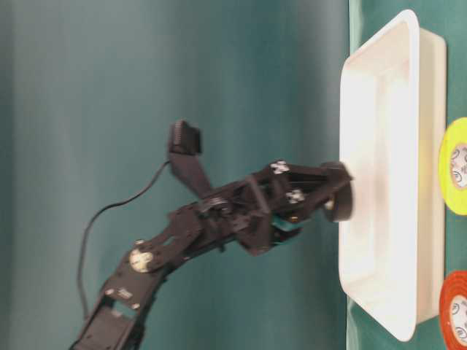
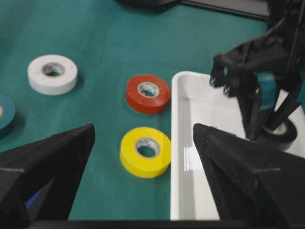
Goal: Pick up the tape from a random location and place it into the white case.
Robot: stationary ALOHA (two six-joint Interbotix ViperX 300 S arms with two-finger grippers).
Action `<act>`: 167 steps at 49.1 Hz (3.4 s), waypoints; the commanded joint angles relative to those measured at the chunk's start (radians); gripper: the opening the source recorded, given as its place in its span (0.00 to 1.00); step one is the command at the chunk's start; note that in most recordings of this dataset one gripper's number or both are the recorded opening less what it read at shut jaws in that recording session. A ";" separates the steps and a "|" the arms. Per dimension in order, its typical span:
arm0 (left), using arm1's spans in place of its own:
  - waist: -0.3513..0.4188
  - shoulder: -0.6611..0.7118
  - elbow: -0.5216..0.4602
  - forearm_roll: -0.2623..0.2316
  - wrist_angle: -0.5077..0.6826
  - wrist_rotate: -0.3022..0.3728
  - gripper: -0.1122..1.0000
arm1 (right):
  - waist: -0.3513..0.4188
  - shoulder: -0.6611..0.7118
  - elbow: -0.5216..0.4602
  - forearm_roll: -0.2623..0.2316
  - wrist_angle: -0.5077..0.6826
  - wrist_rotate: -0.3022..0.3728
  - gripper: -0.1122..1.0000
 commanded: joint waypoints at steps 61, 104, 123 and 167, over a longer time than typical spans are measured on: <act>-0.009 0.057 -0.064 -0.008 0.021 0.015 0.99 | 0.000 0.008 -0.028 -0.002 0.011 0.002 0.93; -0.014 -0.199 -0.140 0.000 0.206 0.018 0.99 | 0.000 0.008 -0.041 -0.002 0.031 0.005 0.93; -0.080 -0.204 -0.126 -0.003 0.202 0.025 0.99 | 0.000 0.008 -0.048 -0.002 0.031 0.005 0.93; -0.241 -0.377 0.048 -0.003 0.127 0.025 0.98 | 0.000 0.005 -0.063 0.005 0.048 0.009 0.93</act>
